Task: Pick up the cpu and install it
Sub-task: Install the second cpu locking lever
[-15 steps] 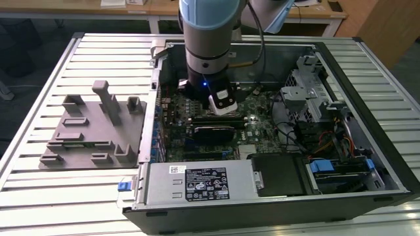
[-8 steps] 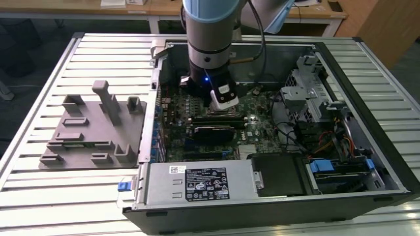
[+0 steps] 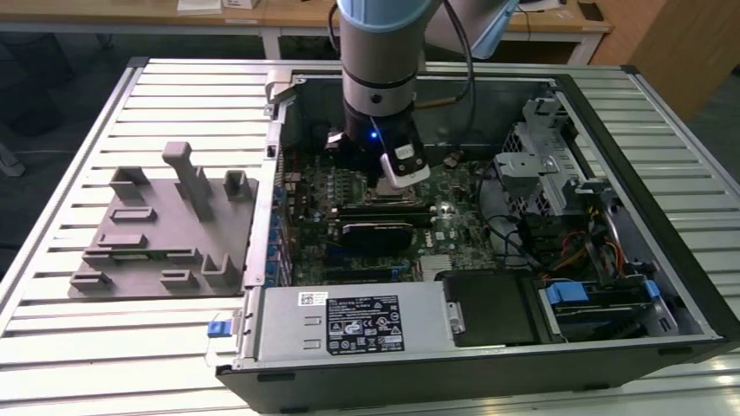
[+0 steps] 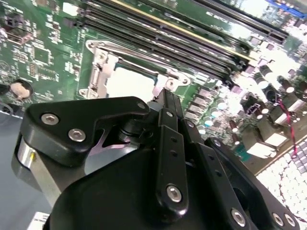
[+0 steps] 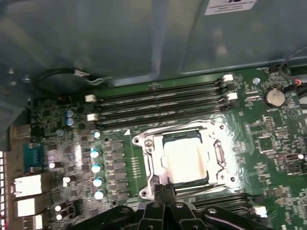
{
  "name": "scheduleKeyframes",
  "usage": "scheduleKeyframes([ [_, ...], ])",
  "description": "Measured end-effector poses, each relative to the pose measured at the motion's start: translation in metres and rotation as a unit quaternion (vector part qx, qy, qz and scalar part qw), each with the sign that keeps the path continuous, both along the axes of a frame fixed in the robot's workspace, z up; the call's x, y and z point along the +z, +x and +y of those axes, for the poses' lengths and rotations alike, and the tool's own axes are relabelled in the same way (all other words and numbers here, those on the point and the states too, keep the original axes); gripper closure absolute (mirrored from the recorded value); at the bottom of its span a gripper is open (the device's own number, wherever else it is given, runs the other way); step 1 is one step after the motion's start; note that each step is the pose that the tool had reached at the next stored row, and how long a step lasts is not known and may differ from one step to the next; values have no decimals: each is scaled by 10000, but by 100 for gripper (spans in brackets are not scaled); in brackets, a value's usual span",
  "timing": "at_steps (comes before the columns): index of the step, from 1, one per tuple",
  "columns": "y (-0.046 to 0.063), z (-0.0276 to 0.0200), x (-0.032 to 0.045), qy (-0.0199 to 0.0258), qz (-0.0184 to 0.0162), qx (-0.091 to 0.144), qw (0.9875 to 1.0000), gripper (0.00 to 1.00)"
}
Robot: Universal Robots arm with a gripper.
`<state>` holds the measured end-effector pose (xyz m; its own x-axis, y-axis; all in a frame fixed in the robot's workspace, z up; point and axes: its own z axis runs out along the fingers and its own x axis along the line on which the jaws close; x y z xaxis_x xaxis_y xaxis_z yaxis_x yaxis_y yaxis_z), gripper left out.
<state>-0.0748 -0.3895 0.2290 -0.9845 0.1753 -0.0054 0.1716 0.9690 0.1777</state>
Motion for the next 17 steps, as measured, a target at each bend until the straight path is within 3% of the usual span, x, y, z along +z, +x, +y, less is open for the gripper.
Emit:
scheduleKeyframes([
  [5,94,28,0,-82,0,-26,10000,89],
  [12,171,131,-4,-250,-1,-27,9997,89],
  [17,235,237,-8,-312,-1,-26,9995,89],
])
